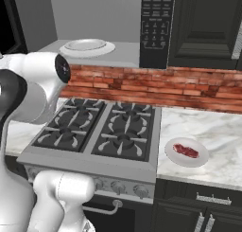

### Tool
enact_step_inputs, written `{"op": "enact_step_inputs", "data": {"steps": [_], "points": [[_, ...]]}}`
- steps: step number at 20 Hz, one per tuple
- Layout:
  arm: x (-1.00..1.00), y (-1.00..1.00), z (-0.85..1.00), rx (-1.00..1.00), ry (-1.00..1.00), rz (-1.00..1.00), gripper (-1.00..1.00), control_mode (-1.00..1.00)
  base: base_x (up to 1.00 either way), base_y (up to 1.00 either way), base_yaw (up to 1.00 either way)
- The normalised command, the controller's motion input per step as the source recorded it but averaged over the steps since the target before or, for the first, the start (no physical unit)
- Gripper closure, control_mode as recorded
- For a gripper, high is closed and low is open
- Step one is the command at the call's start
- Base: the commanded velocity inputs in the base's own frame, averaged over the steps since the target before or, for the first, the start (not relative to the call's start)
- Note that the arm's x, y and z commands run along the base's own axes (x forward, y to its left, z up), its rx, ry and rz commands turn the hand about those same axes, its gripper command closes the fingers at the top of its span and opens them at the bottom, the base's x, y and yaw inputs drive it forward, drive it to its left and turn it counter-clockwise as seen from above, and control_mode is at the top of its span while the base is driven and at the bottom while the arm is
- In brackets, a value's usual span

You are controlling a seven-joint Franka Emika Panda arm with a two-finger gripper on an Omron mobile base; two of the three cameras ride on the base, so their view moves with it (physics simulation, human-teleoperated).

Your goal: Pick the steak from the counter and place it in the microwave. Then turn on the microwave.

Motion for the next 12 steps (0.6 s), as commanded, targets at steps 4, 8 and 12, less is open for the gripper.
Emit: {"op": "enact_step_inputs", "data": {"steps": [4, 8, 12], "points": [[-0.06, 0.5, 0.0, -0.02, 0.0, 0.0, -1.0, -1.0, 0.0, 0.0, 0.0], [-0.02, 0.49, 0.0, -0.03, 0.0, 0.0, -1.0, -1.0, 0.0, 0.0, 0.0], [0.0, 0.52, 0.0, -0.03, 0.0, 0.0, -1.0, -1.0, 0.0, 0.0, 0.0]]}}
